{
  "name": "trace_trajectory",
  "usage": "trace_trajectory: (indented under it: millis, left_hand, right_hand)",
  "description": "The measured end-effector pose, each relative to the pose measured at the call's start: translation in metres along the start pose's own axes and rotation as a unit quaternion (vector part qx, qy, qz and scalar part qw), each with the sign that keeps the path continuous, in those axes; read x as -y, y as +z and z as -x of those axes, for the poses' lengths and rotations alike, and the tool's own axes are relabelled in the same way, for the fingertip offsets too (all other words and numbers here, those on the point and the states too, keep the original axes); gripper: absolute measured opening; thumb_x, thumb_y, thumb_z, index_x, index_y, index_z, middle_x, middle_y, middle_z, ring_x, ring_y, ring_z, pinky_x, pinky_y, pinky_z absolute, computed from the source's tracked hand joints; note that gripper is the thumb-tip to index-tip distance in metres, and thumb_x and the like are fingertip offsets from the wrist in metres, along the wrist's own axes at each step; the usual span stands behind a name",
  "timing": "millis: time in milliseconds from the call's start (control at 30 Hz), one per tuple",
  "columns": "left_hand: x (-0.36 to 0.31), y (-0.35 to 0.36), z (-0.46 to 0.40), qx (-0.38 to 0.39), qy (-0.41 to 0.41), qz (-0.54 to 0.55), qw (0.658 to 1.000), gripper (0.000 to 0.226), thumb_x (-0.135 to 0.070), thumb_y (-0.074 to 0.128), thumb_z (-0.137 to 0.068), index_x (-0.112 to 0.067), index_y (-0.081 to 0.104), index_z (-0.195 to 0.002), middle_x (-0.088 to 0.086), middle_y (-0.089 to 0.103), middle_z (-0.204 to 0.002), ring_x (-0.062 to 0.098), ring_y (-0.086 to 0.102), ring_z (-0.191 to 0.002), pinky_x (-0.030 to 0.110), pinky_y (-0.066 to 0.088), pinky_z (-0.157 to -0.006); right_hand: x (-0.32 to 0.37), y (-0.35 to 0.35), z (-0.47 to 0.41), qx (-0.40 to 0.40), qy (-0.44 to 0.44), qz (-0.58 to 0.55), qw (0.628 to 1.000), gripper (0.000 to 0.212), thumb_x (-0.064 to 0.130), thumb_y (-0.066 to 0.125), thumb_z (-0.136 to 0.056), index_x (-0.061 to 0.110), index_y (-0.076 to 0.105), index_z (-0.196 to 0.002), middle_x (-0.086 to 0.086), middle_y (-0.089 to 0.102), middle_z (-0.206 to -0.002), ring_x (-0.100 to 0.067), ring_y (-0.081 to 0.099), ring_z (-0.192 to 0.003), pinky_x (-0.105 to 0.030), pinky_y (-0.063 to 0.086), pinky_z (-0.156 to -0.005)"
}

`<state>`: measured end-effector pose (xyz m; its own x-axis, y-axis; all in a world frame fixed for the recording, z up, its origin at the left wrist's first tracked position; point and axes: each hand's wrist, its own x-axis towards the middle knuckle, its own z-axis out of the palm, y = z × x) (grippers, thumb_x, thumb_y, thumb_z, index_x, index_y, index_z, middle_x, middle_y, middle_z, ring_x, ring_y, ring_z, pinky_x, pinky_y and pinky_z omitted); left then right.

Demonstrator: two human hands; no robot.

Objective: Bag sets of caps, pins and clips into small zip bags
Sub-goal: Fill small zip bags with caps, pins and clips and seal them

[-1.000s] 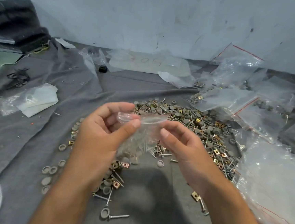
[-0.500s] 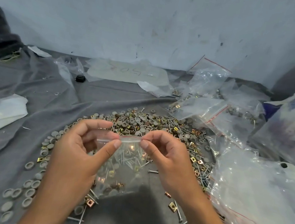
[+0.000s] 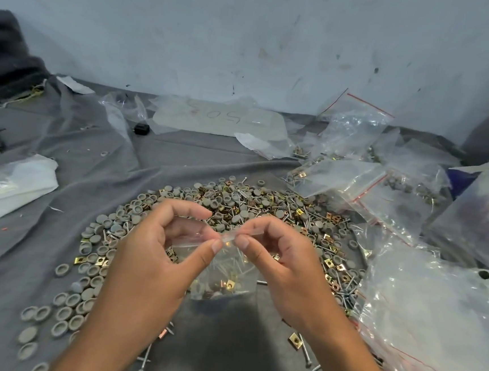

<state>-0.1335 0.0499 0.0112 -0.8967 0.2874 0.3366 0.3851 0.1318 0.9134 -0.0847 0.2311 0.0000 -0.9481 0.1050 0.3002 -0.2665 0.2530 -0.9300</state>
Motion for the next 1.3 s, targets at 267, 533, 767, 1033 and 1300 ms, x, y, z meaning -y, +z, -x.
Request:
trace_trajectory:
  millis: [267, 533, 767, 1033, 1300]
  left_hand:
    - [0.007, -0.008, -0.004, -0.027, -0.016, 0.037, 0.999, 0.034, -0.033, 0.081, -0.070, -0.037, 0.064, -0.099, -0.004, 0.077, -0.091, 0.014, 0.074, -0.085, 0.030, 0.056, -0.069]
    - [0.004, -0.010, -0.002, -0.022, -0.010, 0.038, 0.999, 0.036, -0.038, 0.085, -0.073, -0.033, 0.053, -0.089, 0.001, 0.077, -0.091, 0.021, 0.074, -0.087, 0.059, 0.056, -0.079]
    - [0.000, -0.004, -0.002, -0.002, -0.010, 0.040, 0.999, 0.046, -0.047, 0.084, -0.064, -0.037, 0.057, -0.099, -0.002, 0.077, -0.093, 0.017, 0.073, -0.086, 0.050, 0.057, -0.076]
    - [-0.005, -0.003, 0.000, 0.032, 0.017, 0.009, 0.999, 0.044, -0.053, 0.078, -0.071, -0.028, 0.052, -0.095, -0.001, 0.075, -0.091, 0.020, 0.072, -0.093, 0.049, 0.056, -0.082]
    - [-0.009, -0.011, -0.004, 0.044, -0.057, 0.072, 0.995, 0.037, -0.038, 0.085, -0.060, -0.035, 0.063, -0.090, 0.003, 0.078, -0.085, 0.044, 0.072, -0.076, 0.065, 0.055, -0.075]
  right_hand:
    - [-0.001, -0.002, 0.002, -0.021, 0.005, -0.012, 1.000, 0.011, 0.041, 0.060, -0.098, 0.033, 0.067, -0.096, 0.015, 0.059, -0.076, -0.003, 0.050, -0.068, -0.019, 0.043, -0.061]
    - [0.005, 0.002, 0.000, -0.044, -0.024, -0.035, 0.998, 0.013, 0.029, 0.074, -0.091, 0.035, 0.065, -0.098, 0.004, 0.073, -0.100, -0.017, 0.069, -0.093, -0.024, 0.055, -0.077]
    - [0.007, 0.006, 0.001, -0.053, -0.030, -0.052, 0.997, 0.022, 0.031, 0.075, -0.090, 0.037, 0.059, -0.103, 0.002, 0.073, -0.100, -0.020, 0.070, -0.096, -0.029, 0.056, -0.081]
    - [0.011, 0.007, 0.003, -0.027, -0.029, -0.028, 0.999, 0.040, 0.032, 0.082, -0.083, 0.039, 0.059, -0.114, 0.009, 0.077, -0.101, -0.014, 0.073, -0.099, -0.024, 0.057, -0.083]
    - [0.015, -0.010, 0.000, -0.015, 0.002, -0.109, 0.994, 0.041, 0.029, 0.088, -0.073, 0.034, 0.063, -0.105, -0.008, 0.079, -0.091, -0.020, 0.077, -0.082, -0.020, 0.056, -0.066]
